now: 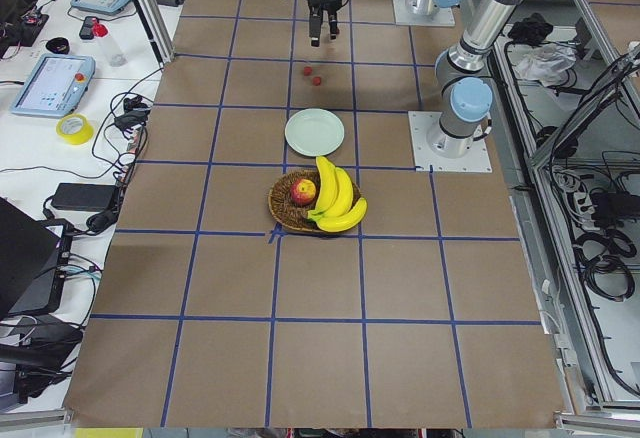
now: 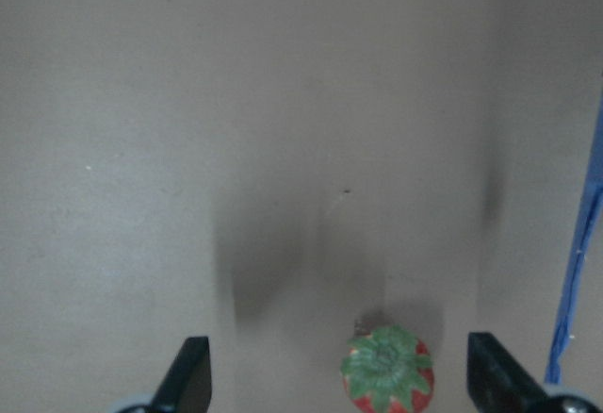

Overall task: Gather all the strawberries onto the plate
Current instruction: 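Move the right gripper to the strawberry nearest the robot and grasp it, then carry the strawberry with the right gripper and release it beside the other two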

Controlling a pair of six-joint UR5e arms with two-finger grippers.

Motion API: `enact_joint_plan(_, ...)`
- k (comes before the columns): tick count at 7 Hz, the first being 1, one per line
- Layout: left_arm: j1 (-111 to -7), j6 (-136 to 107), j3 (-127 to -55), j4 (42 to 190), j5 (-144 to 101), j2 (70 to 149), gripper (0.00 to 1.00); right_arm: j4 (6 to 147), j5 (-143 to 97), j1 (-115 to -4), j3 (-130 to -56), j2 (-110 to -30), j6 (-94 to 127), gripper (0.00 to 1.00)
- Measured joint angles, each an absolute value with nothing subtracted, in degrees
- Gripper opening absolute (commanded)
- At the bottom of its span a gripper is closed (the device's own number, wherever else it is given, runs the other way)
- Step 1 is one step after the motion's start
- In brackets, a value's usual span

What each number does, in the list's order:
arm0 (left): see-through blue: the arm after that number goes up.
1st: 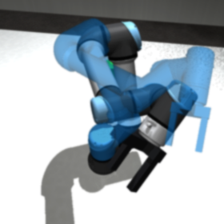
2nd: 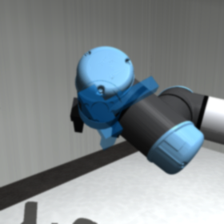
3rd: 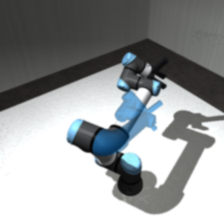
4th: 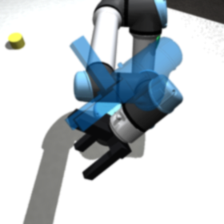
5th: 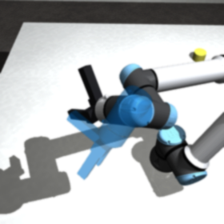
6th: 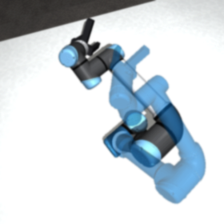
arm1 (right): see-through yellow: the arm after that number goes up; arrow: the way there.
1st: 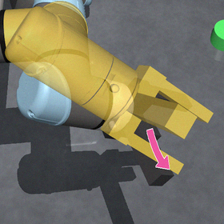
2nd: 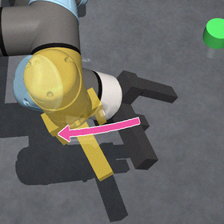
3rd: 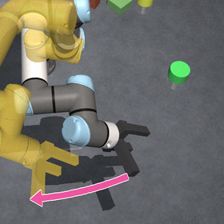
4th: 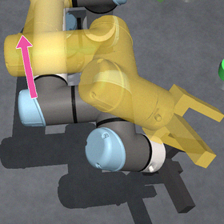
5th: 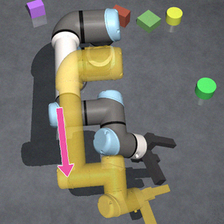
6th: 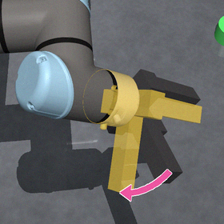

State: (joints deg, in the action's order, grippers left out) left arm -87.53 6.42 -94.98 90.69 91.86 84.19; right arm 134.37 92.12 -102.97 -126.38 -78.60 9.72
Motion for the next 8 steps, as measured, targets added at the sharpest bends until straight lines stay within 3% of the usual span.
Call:
enact_joint_plan(1, -87.44, 6.41, -94.98, 90.66, 91.87, 84.22, 1.0, 134.54, 92.12, -102.49, -127.06, -78.63, 9.72, 0.42)
enact_joint_plan(3, -87.25, 6.42, -94.93, 90.62, 91.96, 84.21, 1.0, 134.62, 92.13, -102.08, -127.79, -78.66, 9.68, 0.1)
enact_joint_plan(4, -87.22, 6.42, -94.93, 90.62, 91.93, 84.2, 1.0, 134.62, 92.17, -101.91, -127.93, -78.69, 9.63, 0.0)
enact_joint_plan(8, -87.26, 6.18, -94.81, 90.23, 91.41, 84.5, 1.0, 133.52, 90.36, -103.42, -125.41, -79.88, 10.93, 0.0)
